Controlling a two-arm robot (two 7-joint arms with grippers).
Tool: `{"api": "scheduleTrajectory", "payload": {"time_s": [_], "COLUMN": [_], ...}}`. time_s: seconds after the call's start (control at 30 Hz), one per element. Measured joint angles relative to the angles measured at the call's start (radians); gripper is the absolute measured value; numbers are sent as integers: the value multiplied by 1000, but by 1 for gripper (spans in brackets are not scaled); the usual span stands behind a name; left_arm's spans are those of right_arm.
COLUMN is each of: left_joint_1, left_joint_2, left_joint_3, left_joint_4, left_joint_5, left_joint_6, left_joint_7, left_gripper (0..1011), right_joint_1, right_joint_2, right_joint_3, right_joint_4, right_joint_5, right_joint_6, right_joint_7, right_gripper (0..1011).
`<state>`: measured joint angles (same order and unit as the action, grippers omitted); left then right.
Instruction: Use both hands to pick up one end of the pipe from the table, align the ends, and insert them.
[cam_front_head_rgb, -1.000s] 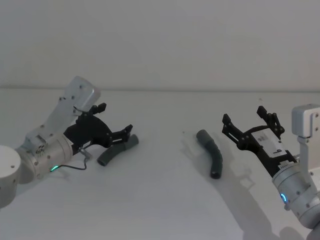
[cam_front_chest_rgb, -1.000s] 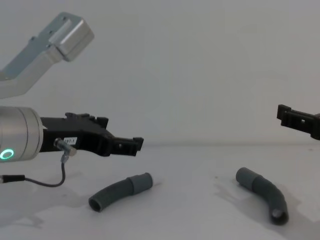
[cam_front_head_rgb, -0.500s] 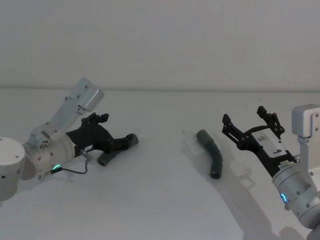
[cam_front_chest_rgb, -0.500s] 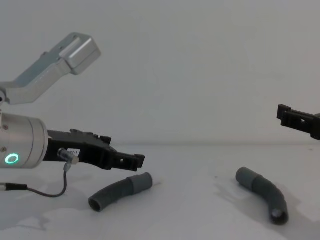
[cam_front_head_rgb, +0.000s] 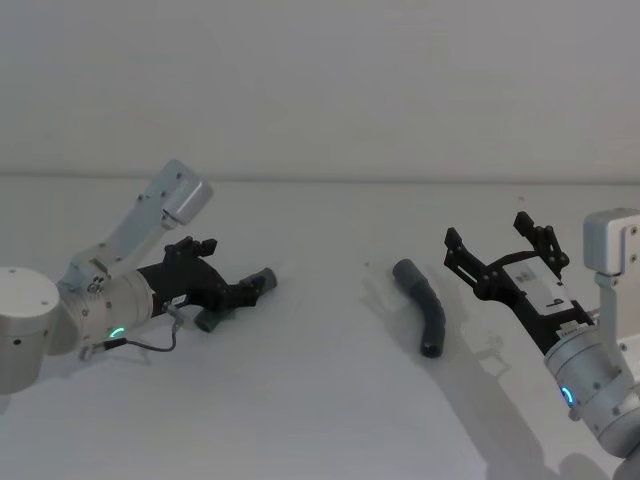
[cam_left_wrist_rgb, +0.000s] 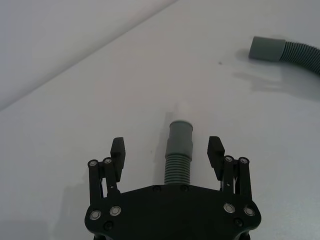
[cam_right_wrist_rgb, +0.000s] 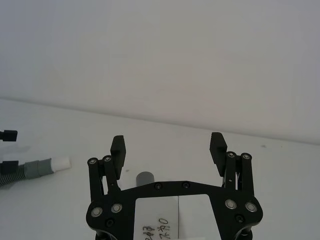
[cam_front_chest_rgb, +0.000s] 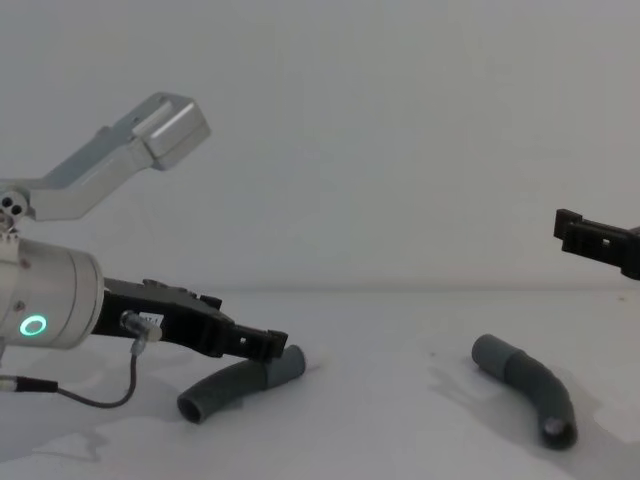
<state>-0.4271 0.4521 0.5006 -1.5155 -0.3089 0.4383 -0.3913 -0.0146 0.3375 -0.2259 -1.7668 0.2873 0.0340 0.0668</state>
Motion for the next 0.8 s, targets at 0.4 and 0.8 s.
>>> {"api": "scheduleTrajectory", "payload": {"time_s": [0.4,0.8], "left_joint_1": [-40,-92], "left_joint_2": [-3,-10], "left_joint_3": [20,45], "left_joint_4": [44,102], "left_joint_5": [16,23], "left_joint_6": [40,58], "left_joint_7": [-45,-100], "left_gripper": [1001,1001], "right_joint_1": [0,0], "right_joint_2": [0,0], "right_joint_3": [0,0], "right_joint_4": [0,0], "right_joint_5": [0,0], "right_joint_6": [0,0], "right_joint_7": [0,0], "right_gripper": [1001,1001]}}
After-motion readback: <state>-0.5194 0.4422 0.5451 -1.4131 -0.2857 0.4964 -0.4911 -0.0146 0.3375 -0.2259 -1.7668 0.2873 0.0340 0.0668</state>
